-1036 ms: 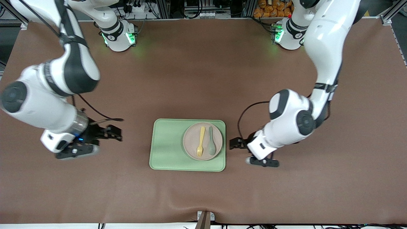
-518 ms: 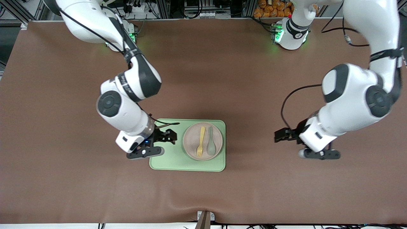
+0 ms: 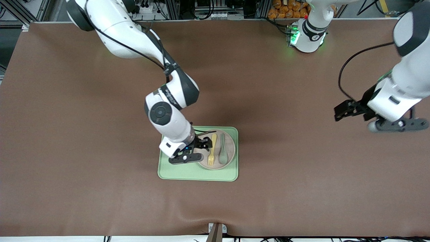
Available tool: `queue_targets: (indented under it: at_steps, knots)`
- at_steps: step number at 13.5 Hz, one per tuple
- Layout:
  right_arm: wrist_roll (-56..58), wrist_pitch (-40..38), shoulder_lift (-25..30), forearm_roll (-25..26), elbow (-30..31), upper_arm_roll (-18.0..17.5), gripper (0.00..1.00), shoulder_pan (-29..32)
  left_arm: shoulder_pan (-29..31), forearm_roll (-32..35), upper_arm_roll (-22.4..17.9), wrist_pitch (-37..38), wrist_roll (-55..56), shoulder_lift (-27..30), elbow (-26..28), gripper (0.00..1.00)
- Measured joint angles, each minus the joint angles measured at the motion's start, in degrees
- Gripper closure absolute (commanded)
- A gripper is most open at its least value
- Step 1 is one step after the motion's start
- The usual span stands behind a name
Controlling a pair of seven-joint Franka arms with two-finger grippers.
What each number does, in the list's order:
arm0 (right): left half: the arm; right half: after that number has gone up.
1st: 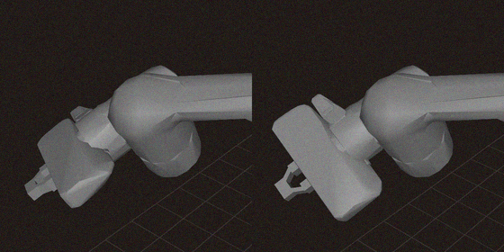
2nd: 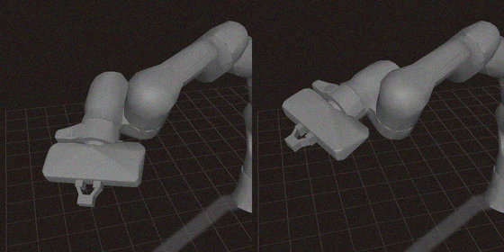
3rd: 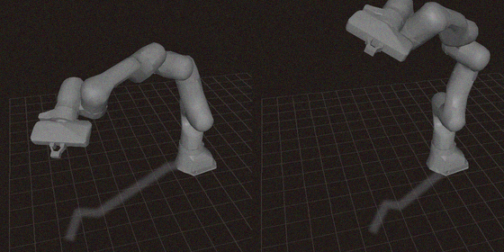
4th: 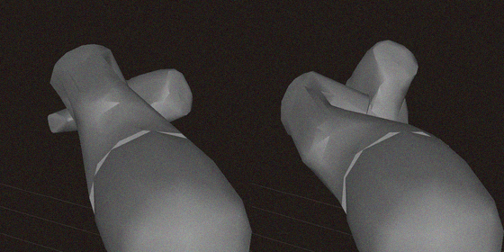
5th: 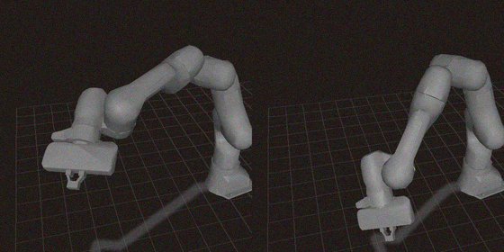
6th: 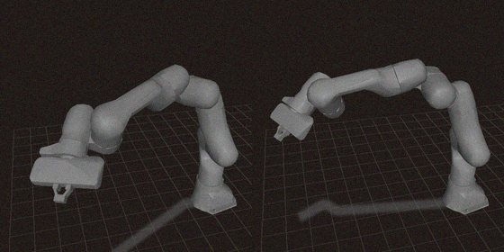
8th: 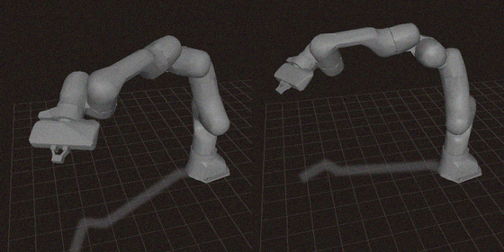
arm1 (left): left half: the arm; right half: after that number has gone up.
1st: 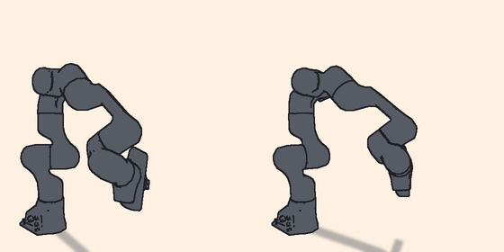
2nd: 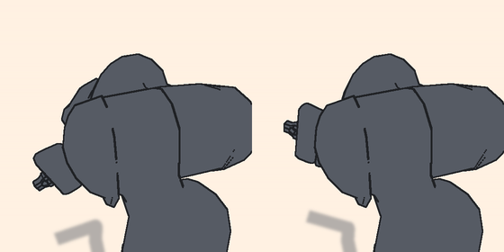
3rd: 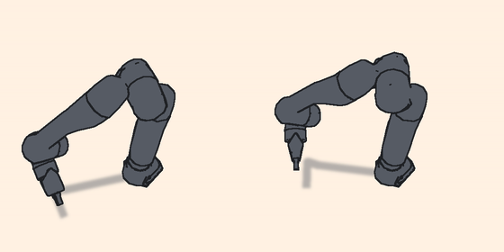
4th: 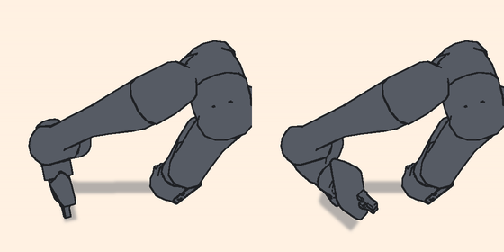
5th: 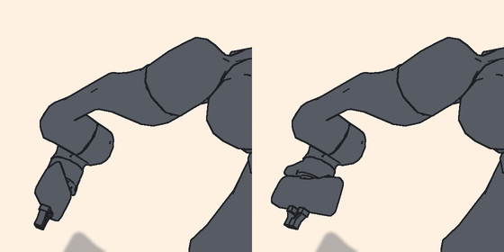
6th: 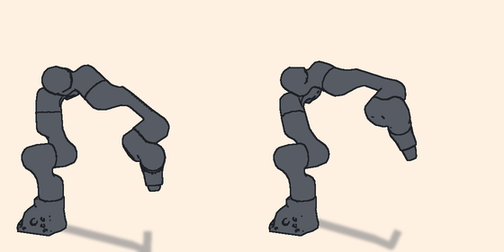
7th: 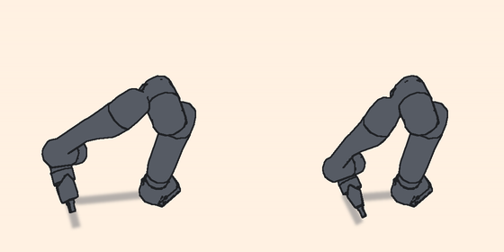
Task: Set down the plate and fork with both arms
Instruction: 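Lower the right gripper over the yellow fork while the left gripper withdraws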
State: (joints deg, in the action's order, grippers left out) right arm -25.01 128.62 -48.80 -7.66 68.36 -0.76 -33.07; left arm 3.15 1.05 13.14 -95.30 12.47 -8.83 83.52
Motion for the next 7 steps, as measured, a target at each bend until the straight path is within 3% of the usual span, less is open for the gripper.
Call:
queue_targets:
  at_steps: [5, 7]
  knots:
    - [-0.98, -0.55, -4.57, 5.07, -2.1, 1.82, 0.27, -3.52, 2.12, 0.0, -0.41, 0.64, -5.14, 9.16, 9.2, 0.0]
    - [-0.98, -1.45, -5.0, 5.35, -2.14, 2.06, 0.28, -3.53, -1.07, 0.0, -3.42, 1.91, -6.38, 10.18, 10.32, 0.0]
